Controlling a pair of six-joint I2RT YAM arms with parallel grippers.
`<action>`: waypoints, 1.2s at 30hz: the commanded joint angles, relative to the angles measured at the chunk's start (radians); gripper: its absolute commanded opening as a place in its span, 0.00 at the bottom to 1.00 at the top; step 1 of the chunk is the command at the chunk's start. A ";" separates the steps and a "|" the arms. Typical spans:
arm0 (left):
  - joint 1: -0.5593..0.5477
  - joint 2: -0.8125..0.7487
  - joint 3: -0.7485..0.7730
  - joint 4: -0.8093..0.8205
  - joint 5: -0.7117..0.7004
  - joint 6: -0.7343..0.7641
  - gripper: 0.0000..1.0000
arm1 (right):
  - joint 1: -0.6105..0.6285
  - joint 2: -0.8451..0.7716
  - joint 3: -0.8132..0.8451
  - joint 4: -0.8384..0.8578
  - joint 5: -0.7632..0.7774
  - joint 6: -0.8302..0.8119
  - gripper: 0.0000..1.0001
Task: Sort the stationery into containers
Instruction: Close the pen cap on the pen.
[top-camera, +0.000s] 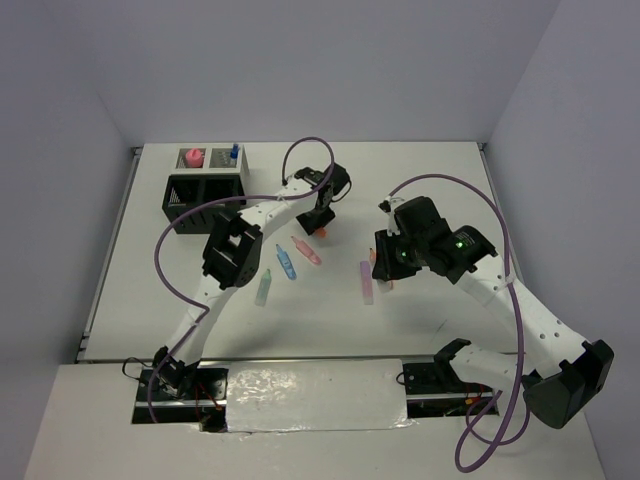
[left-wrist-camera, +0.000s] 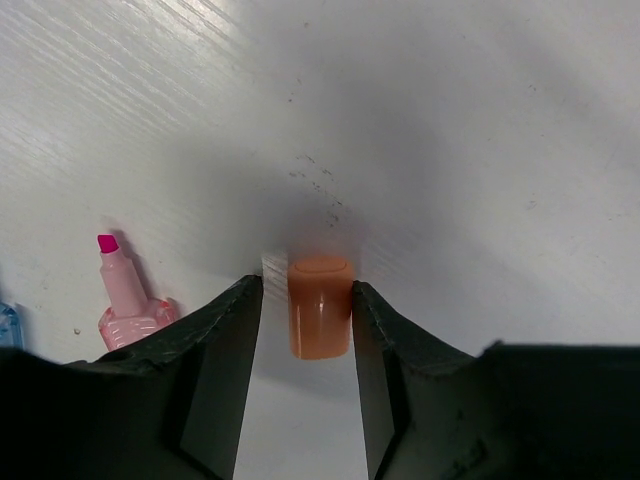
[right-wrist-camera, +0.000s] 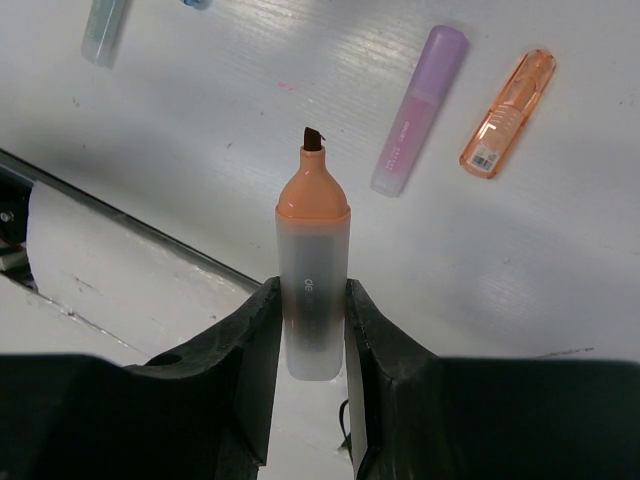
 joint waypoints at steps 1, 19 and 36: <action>0.000 0.023 -0.013 -0.006 -0.007 0.012 0.54 | 0.004 -0.013 0.000 0.032 -0.015 -0.019 0.15; -0.005 0.019 -0.030 0.068 0.061 0.087 0.00 | 0.007 -0.016 -0.027 0.071 -0.051 -0.014 0.15; 0.089 -0.851 -0.775 1.592 0.904 0.347 0.00 | 0.009 -0.170 0.011 0.552 -0.469 0.253 0.14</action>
